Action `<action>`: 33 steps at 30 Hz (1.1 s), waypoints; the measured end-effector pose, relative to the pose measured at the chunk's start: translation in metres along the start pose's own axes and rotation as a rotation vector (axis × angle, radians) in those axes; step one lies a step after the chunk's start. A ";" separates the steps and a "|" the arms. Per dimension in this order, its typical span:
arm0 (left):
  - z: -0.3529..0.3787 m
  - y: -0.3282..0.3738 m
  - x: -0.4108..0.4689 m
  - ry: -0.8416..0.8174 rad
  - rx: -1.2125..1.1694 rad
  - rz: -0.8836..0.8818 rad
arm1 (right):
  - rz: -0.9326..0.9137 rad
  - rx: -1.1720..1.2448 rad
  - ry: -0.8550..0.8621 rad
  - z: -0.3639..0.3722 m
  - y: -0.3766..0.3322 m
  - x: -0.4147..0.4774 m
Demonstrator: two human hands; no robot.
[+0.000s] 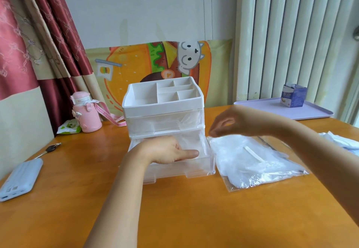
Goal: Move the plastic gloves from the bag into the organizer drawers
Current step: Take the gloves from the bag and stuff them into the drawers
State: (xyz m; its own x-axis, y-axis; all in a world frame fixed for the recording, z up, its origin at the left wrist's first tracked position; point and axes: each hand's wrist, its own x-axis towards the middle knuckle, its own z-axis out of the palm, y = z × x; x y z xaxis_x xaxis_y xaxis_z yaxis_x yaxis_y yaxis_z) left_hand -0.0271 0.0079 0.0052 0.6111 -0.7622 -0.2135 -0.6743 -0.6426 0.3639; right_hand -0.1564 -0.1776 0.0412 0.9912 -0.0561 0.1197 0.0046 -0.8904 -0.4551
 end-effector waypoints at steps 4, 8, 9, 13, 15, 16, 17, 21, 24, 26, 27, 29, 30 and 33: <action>0.002 0.018 -0.005 0.257 -0.149 0.122 | 0.201 -0.013 0.130 -0.014 0.053 -0.030; 0.022 0.072 -0.016 0.552 -0.266 0.367 | 0.435 -0.018 0.174 -0.009 0.119 -0.052; 0.033 0.082 -0.013 0.526 -0.268 0.417 | 0.491 -0.041 0.176 -0.006 0.135 -0.054; 0.082 0.116 0.016 0.324 -0.191 0.484 | 0.691 -0.070 0.209 0.016 0.180 -0.067; 0.102 0.127 0.034 0.239 -0.167 0.461 | 0.740 -0.089 0.236 0.030 0.194 -0.071; 0.111 0.132 0.044 0.203 -0.160 0.437 | 0.749 -0.091 0.254 0.034 0.200 -0.073; 0.118 0.135 0.053 0.176 -0.149 0.406 | 0.758 -0.077 0.272 0.038 0.202 -0.074; 0.140 0.143 0.084 0.114 -0.046 0.231 | 0.741 -0.084 0.226 0.041 0.218 -0.075; 0.153 0.143 0.099 0.050 -0.015 0.094 | 0.701 0.014 0.178 0.037 0.224 -0.075; 0.161 0.140 0.102 0.031 0.035 0.061 | 0.676 0.142 0.229 0.036 0.224 -0.076; 0.164 0.139 0.103 0.024 0.057 0.059 | 0.675 0.182 0.261 0.037 0.223 -0.076; 0.168 0.135 0.104 0.018 0.080 0.064 | 0.685 0.181 0.315 0.039 0.225 -0.074; 0.170 0.134 0.105 0.020 0.088 0.066 | 0.691 0.153 0.336 0.041 0.226 -0.073; 0.171 0.131 0.104 0.024 0.093 0.063 | 0.701 0.101 0.360 0.044 0.224 -0.072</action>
State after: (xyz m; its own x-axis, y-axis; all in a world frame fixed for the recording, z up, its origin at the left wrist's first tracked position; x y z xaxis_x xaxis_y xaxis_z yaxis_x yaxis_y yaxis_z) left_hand -0.1229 -0.1689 -0.1239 0.5756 -0.7997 -0.1708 -0.7462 -0.5991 0.2903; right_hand -0.2206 -0.3537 -0.1081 0.6642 -0.7461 0.0457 -0.5756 -0.5496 -0.6055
